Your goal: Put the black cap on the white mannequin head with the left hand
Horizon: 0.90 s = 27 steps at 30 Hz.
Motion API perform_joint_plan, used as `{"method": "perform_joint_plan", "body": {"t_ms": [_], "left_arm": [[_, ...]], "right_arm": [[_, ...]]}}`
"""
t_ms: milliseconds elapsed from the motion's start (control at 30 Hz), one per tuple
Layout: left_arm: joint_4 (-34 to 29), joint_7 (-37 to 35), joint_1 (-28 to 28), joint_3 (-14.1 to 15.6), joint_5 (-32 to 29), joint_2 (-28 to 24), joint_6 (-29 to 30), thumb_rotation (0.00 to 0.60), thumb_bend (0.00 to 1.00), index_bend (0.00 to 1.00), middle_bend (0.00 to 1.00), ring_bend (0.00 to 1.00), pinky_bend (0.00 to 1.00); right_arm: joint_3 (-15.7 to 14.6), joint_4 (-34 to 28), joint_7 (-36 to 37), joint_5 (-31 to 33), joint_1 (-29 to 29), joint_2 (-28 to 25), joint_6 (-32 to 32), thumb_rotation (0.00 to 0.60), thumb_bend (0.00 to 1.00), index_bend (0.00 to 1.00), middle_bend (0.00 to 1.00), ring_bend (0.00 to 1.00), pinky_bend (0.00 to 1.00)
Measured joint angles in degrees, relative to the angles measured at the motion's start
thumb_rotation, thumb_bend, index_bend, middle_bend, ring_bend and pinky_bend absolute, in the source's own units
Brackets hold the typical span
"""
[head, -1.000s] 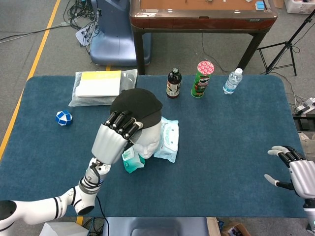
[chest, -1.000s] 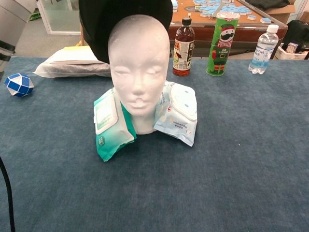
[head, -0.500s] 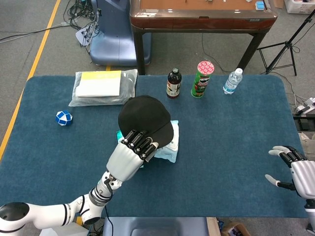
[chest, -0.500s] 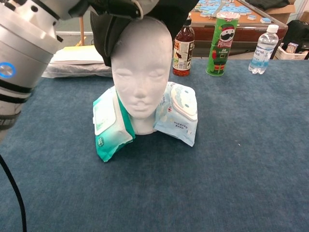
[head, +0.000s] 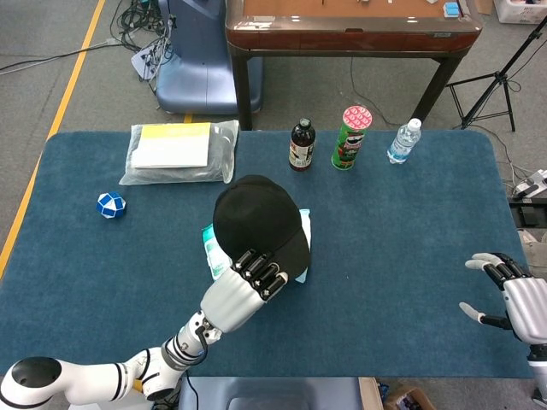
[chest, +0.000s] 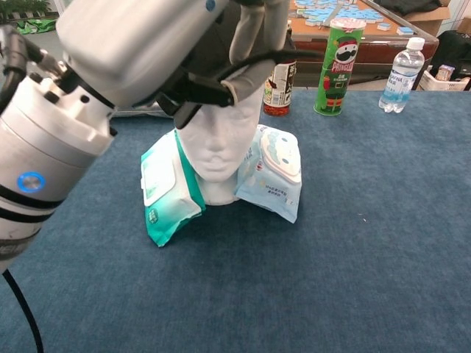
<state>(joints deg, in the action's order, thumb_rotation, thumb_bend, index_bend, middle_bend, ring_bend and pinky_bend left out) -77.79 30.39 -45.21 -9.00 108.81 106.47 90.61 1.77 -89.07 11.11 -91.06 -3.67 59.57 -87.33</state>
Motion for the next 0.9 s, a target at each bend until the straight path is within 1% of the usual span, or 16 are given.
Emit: {"method": "perform_joint_plan", "body": {"t_ms": [333, 600, 667, 800, 867, 900], "left_arm": [[0.5, 1.7, 0.5, 1.4, -0.3, 1.1, -3.9, 0.600, 0.43, 0.80, 0.61, 0.35, 0.47], [-0.4, 4.5, 2.3, 2.0, -2.6, 1.2, -6.5, 0.600, 0.44, 0.72, 0.50, 0.29, 0.46], [-0.8, 4.8, 2.6, 2.0, -2.9, 1.1, -6.8, 0.600, 0.44, 0.69, 0.47, 0.28, 0.46], [-1.9, 6.6, 3.6, 2.2, -3.8, 0.8, -7.5, 0.600, 0.43, 0.58, 0.41, 0.25, 0.45], [-2.6, 7.6, 4.1, 2.3, -4.3, 0.6, -7.8, 0.600, 0.38, 0.51, 0.38, 0.24, 0.44], [-3.2, 8.3, 4.5, 2.3, -4.6, 0.4, -8.0, 0.600, 0.33, 0.46, 0.36, 0.23, 0.44]], "right_arm": [[0.0, 0.3, 1.4, -0.1, 0.2, -0.4, -0.5, 0.600, 0.12, 0.32, 0.28, 0.20, 0.38], [0.0, 0.4, 1.6, -0.1, 0.2, -0.4, -0.5, 0.600, 0.12, 0.32, 0.28, 0.20, 0.38], [0.0, 0.3, 1.4, -0.1, 0.2, -0.4, -0.4, 0.600, 0.12, 0.32, 0.28, 0.20, 0.38], [0.0, 0.3, 1.1, -0.1, 0.1, -0.3, -0.3, 0.600, 0.12, 0.32, 0.28, 0.20, 0.38], [0.0, 0.2, 1.0, -0.1, 0.1, -0.3, -0.2, 0.600, 0.12, 0.32, 0.28, 0.20, 0.38], [0.0, 0.2, 1.0, -0.1, 0.1, -0.3, -0.2, 0.600, 0.12, 0.32, 0.28, 0.20, 0.38]]}}
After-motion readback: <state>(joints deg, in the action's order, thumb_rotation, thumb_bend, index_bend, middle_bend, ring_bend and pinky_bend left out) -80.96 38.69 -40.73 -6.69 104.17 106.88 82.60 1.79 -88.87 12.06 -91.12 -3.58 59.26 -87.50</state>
